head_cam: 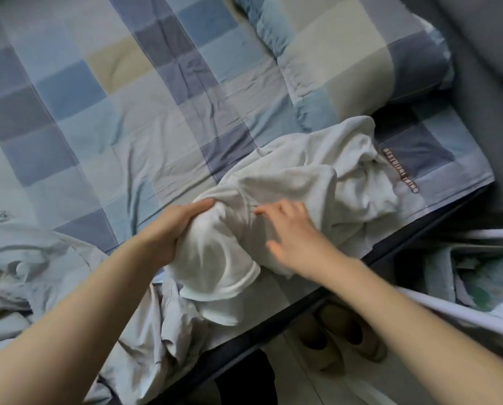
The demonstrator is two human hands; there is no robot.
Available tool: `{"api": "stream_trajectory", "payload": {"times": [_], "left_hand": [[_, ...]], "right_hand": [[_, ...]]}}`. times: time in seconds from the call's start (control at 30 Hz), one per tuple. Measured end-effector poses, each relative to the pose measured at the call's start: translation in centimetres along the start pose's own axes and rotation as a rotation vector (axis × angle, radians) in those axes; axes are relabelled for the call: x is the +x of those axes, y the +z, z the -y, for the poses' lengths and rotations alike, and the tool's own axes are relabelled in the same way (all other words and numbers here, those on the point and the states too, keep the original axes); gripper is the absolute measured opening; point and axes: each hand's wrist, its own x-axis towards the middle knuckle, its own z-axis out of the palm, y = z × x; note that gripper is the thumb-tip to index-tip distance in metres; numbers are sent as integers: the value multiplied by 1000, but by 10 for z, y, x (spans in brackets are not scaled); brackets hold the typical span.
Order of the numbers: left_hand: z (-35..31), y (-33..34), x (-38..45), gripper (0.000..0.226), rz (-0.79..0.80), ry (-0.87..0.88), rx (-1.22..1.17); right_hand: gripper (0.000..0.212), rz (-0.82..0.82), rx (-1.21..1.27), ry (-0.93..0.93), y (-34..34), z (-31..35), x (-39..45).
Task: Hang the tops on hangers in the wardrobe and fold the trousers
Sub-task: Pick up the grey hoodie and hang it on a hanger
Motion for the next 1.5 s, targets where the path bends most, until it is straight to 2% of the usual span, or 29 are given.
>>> {"api": "stream_trajectory", "payload": {"times": [0.07,0.1,0.13,0.2,0.3,0.37,0.53,0.67,0.73,0.9,0.97,1.03,1.13,1.2,1.27,1.33,1.43,1.5], "left_hand": [[-14,1,-4,42,109,-45,-115],[-21,2,-8,43,153,-49,-151],[-28,4,-15,42,181,-48,-166],[-37,6,-30,41,219,-51,-180],[-43,4,-60,41,252,-43,-176],[-44,-2,-83,40,257,-48,-144],[-43,-23,-139,27,222,19,-3],[-36,-47,-195,15,122,283,323],[-34,-57,-221,15,39,390,401],[-23,-87,-306,20,-148,616,353],[-6,-92,-349,45,-113,766,335],[15,-90,-400,75,24,1030,304],[48,-74,-466,100,158,1341,539],[64,-54,-495,111,79,1387,735],[71,-37,-516,117,-5,1317,808],[73,-31,-536,115,-55,1323,875],[64,-47,-554,104,12,1433,852],[49,-63,-565,91,76,1428,895]], "right_hand": [[99,204,-38,2,21,-1,-8],[114,256,15,16,27,0,-11],[119,263,99,29,30,2,-13],[106,176,298,47,29,10,-18],[70,-140,602,22,5,25,-30],[47,-308,594,-76,-20,38,-44],[20,-260,413,-83,-75,76,-96],[21,-246,339,3,-114,132,-152],[25,-280,313,-23,-128,166,-178],[24,-593,274,53,-169,258,-249],[27,-675,261,95,-178,289,-271],[34,-732,249,134,-180,315,-289],[38,-820,274,181,-183,353,-319],[39,-870,279,181,-189,376,-340],[38,-885,271,164,-199,397,-360],[37,-921,249,169,-212,416,-389],[35,-982,253,212,-237,429,-437],[32,-1007,263,222,-250,434,-475]]}}
